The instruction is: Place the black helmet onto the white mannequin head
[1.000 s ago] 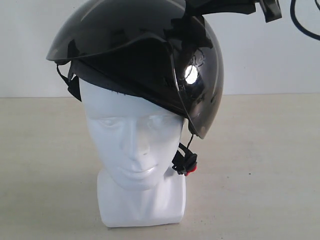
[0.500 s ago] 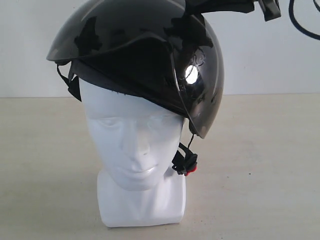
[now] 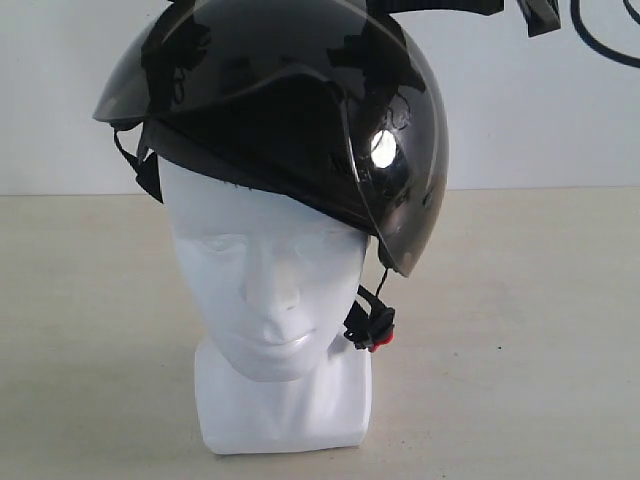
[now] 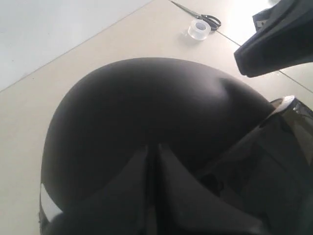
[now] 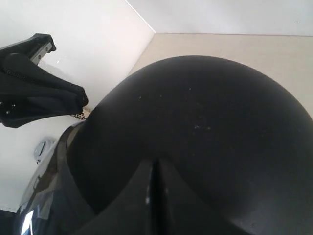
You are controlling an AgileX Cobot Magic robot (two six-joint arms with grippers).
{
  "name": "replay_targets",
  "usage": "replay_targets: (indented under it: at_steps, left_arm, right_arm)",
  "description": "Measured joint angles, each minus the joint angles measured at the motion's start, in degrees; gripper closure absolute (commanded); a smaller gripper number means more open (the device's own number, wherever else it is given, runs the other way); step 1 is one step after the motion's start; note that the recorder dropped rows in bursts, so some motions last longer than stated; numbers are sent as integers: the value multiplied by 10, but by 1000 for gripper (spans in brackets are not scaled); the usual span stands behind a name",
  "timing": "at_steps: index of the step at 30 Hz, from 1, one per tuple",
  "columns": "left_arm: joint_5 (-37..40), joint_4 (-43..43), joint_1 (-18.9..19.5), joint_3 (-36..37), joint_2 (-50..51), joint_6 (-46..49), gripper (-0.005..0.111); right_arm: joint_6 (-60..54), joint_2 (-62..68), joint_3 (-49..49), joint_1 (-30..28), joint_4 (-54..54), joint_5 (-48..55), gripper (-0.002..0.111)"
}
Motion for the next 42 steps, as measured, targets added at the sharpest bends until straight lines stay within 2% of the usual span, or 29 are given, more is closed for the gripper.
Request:
replay_targets:
  at_steps: [12,25,42]
  left_arm:
    - [4,-10,-1,2,0,-13,102]
    - [4,2,-1,23,-17,-32,102]
    - [-11,-8,-1,101,-58,-37,102]
  right_arm:
    - [-7,0,0,7,0,37,108]
    - [6,-1,-1,80,19,43,108]
    - [24,-1,-1,81,18,78,108]
